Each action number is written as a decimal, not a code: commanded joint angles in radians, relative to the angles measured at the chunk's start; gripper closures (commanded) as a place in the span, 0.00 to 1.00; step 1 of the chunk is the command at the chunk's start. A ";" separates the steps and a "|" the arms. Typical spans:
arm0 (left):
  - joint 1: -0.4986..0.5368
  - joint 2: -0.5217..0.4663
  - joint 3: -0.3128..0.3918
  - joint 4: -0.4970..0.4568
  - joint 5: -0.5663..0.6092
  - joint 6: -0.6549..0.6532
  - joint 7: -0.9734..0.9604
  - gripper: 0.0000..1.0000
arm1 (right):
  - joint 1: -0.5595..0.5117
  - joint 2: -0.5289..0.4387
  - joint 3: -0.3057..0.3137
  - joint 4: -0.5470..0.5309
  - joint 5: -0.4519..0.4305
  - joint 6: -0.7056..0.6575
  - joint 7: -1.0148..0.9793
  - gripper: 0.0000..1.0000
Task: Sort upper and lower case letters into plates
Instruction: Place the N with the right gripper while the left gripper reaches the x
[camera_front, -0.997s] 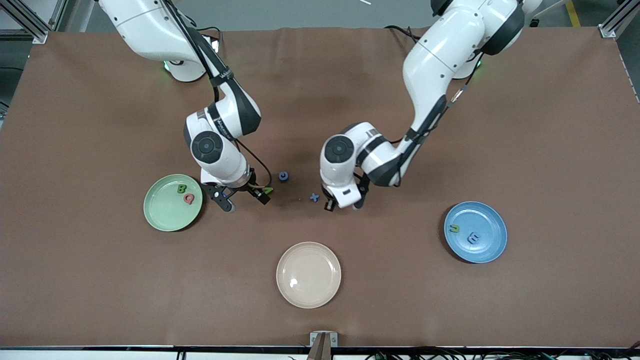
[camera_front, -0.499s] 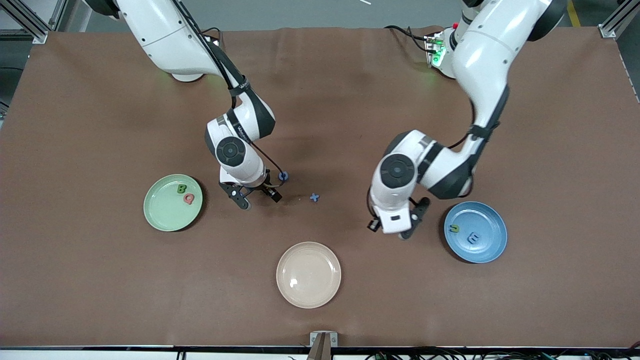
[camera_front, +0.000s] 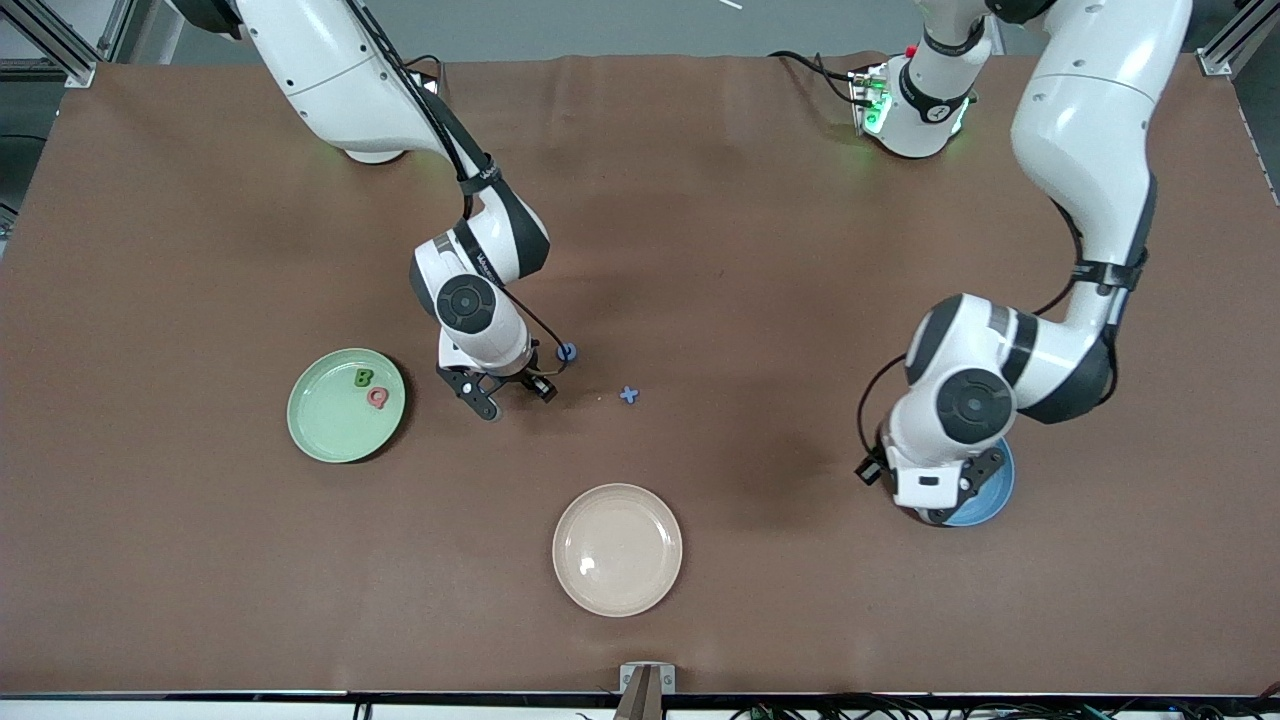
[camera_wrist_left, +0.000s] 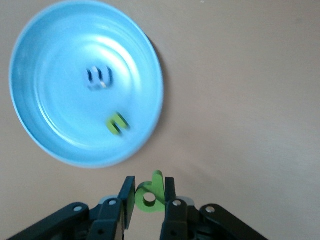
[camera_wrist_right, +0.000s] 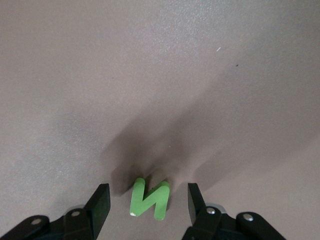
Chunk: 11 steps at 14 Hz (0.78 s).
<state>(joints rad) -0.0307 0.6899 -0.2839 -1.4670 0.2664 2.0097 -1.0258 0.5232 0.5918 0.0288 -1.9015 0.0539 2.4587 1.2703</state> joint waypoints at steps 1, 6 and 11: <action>0.087 -0.009 -0.009 -0.019 -0.013 -0.034 0.228 0.93 | 0.012 0.009 -0.007 0.005 -0.019 -0.001 0.024 0.48; 0.144 0.016 -0.008 -0.018 -0.009 -0.025 0.326 0.72 | 0.011 0.009 -0.007 0.004 -0.019 -0.006 0.023 0.95; 0.138 0.005 -0.009 -0.018 -0.006 -0.035 0.352 0.00 | -0.047 -0.076 -0.033 0.050 -0.025 -0.166 -0.105 1.00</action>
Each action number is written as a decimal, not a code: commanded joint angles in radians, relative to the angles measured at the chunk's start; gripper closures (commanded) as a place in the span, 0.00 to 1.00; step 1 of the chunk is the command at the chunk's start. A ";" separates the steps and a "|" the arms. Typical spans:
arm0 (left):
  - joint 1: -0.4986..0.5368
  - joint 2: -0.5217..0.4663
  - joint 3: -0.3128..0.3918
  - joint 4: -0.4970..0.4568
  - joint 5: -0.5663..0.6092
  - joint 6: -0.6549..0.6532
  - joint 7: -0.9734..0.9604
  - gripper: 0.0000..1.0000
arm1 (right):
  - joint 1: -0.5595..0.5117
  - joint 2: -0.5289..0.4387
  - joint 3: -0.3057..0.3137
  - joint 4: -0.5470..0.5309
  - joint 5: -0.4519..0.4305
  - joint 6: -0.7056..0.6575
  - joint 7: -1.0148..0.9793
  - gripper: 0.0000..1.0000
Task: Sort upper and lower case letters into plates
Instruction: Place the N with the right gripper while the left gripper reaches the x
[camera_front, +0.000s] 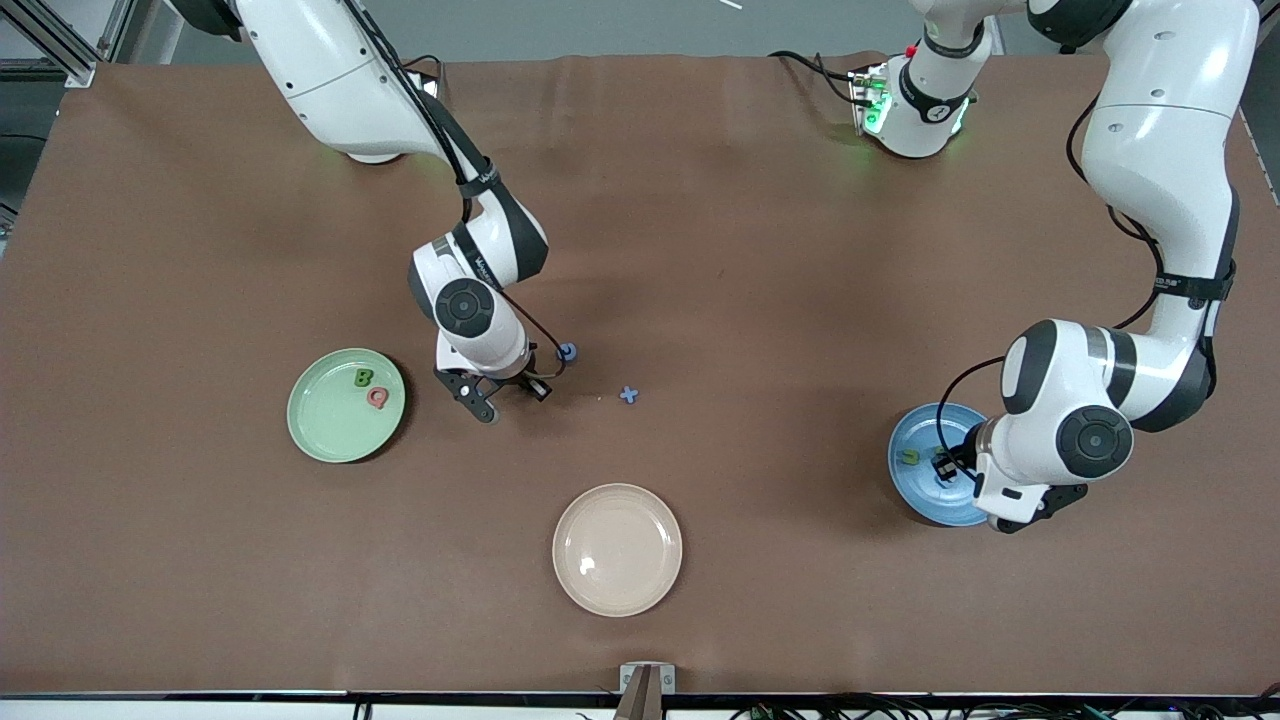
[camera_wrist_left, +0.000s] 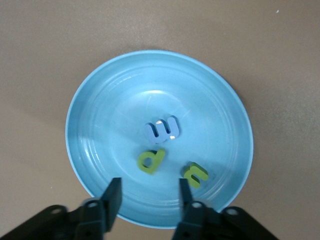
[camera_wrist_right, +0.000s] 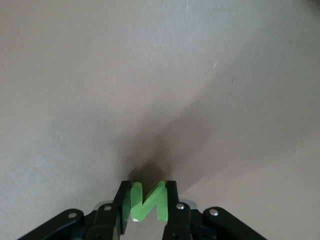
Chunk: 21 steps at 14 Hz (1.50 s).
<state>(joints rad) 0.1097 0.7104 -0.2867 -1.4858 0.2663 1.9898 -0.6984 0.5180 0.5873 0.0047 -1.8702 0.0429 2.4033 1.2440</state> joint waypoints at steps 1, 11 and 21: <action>-0.005 -0.022 -0.008 0.007 -0.005 -0.017 0.020 0.00 | -0.077 -0.096 -0.009 0.026 -0.012 -0.181 -0.144 1.00; -0.149 -0.074 -0.220 0.033 0.007 -0.094 -0.054 0.00 | -0.476 -0.169 -0.011 -0.064 -0.037 -0.192 -0.837 1.00; -0.430 0.073 -0.206 0.088 0.041 0.094 -0.579 0.00 | -0.544 -0.150 -0.008 -0.244 -0.034 0.073 -0.973 0.81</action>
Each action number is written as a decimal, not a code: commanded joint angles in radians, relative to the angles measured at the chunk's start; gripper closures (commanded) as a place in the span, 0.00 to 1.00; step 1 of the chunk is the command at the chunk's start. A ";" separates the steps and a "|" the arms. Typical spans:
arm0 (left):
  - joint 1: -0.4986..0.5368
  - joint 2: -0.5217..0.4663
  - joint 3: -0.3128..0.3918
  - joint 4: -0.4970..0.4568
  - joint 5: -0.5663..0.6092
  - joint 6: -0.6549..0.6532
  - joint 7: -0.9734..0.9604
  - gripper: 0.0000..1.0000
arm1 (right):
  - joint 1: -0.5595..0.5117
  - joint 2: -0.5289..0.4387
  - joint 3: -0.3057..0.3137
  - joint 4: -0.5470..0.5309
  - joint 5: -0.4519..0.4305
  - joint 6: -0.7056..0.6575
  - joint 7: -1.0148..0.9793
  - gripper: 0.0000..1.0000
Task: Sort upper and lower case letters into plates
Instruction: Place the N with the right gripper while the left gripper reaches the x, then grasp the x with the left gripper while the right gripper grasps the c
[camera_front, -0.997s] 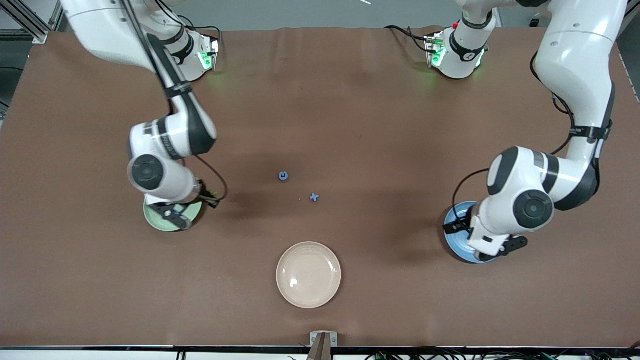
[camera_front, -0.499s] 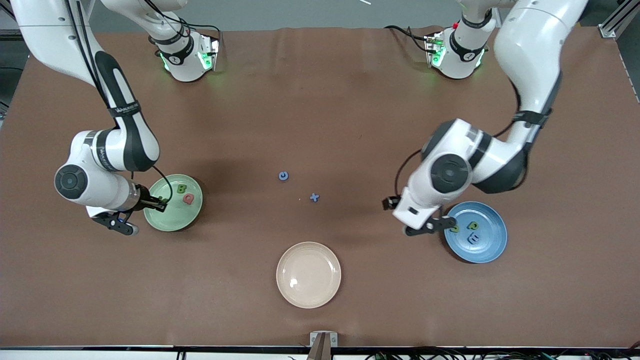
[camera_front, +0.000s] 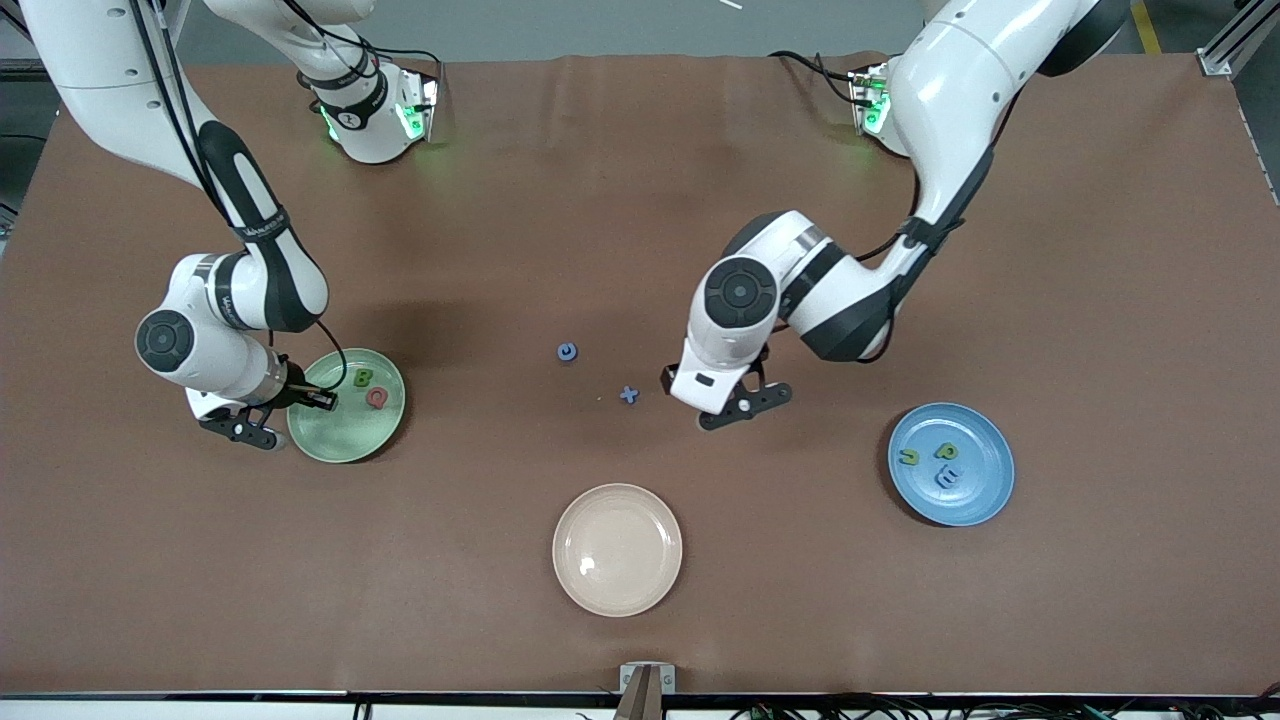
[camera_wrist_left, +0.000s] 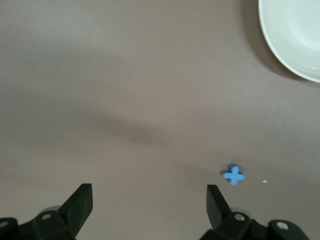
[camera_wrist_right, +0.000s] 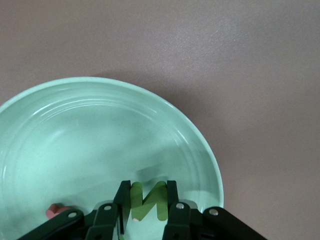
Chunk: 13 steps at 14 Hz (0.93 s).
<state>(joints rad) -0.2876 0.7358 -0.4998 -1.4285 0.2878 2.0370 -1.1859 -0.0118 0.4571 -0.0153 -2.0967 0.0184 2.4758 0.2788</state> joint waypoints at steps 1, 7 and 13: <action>-0.056 0.066 0.010 0.031 0.020 0.089 -0.162 0.00 | -0.014 -0.020 0.012 -0.016 -0.009 -0.001 -0.007 0.42; -0.257 0.181 0.184 0.104 0.010 0.298 -0.538 0.09 | 0.149 -0.067 0.024 0.040 0.005 -0.149 0.311 0.00; -0.303 0.241 0.219 0.157 0.010 0.348 -0.773 0.19 | 0.360 -0.060 0.023 0.066 0.095 -0.095 0.664 0.00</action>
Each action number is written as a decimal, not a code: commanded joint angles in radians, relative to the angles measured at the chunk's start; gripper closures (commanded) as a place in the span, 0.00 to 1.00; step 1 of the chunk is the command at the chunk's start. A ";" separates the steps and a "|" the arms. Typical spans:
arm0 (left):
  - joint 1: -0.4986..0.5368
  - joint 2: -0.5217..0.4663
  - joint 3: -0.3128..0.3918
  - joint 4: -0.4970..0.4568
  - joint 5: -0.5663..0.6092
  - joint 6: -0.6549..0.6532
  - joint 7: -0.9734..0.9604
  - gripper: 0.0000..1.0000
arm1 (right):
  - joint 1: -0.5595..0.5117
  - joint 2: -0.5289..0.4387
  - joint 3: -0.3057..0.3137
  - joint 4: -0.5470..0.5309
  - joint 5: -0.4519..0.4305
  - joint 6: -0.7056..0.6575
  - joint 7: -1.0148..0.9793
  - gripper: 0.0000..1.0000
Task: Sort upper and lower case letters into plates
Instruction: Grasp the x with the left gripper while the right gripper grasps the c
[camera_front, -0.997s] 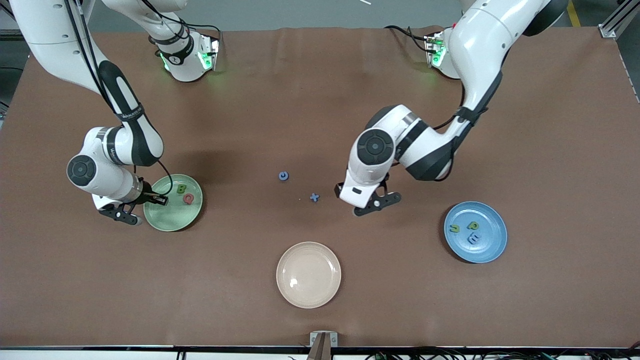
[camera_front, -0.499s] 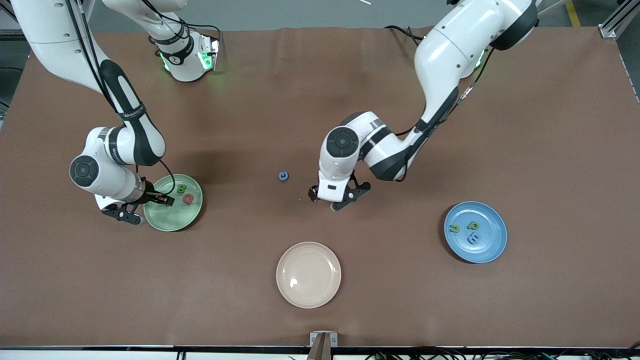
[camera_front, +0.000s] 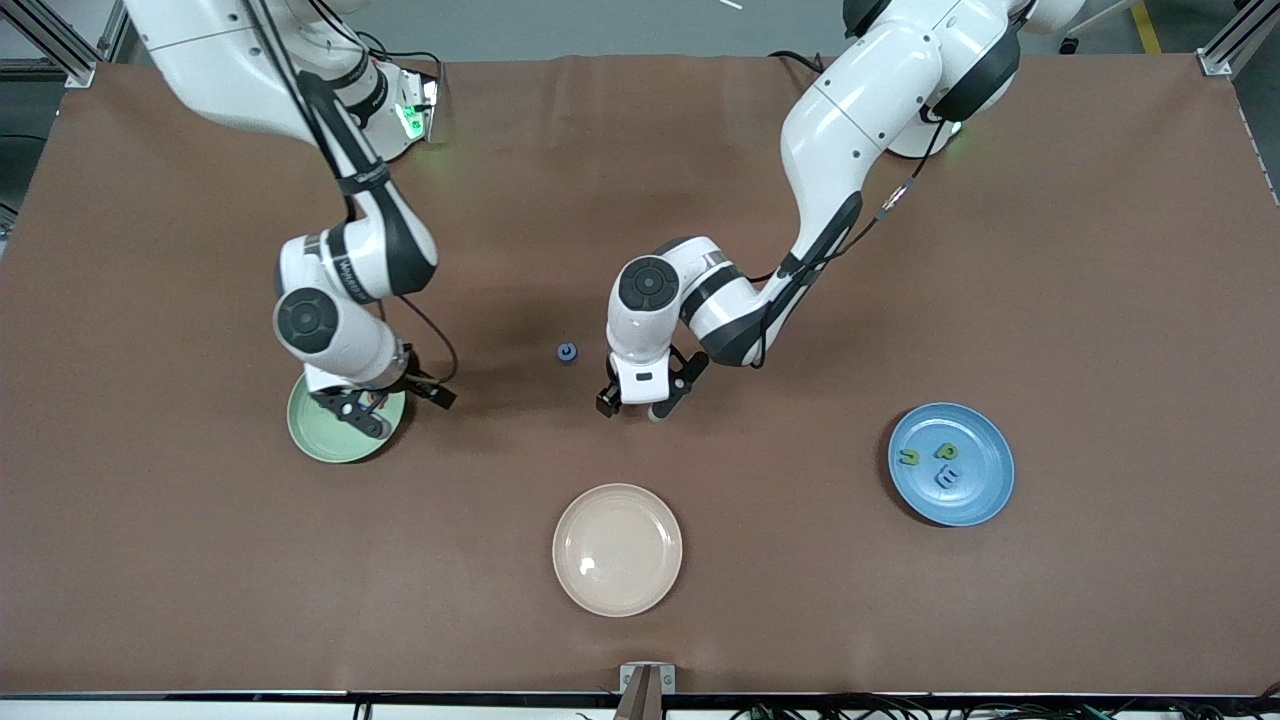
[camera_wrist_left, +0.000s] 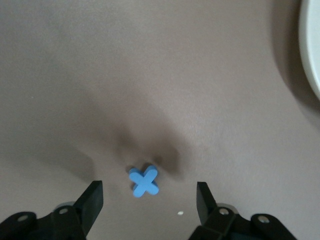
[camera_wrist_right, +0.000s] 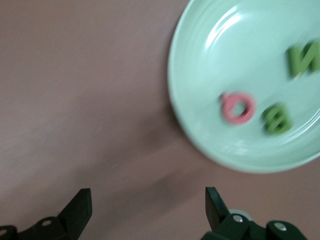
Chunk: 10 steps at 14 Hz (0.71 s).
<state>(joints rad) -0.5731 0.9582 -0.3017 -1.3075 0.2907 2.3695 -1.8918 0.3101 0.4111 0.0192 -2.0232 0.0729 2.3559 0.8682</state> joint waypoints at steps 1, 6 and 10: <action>-0.019 0.020 0.025 0.036 0.007 0.016 -0.073 0.20 | 0.068 -0.011 -0.011 -0.006 0.042 0.045 0.124 0.00; -0.019 0.039 0.035 0.036 0.005 0.016 -0.150 0.31 | 0.204 0.050 -0.015 -0.008 0.038 0.160 0.444 0.00; -0.027 0.040 0.036 0.036 0.004 0.008 -0.150 0.33 | 0.276 0.075 -0.016 -0.006 0.030 0.184 0.601 0.00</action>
<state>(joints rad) -0.5800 0.9815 -0.2785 -1.2981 0.2907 2.3812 -2.0213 0.5520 0.4857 0.0168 -2.0269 0.1020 2.5290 1.4021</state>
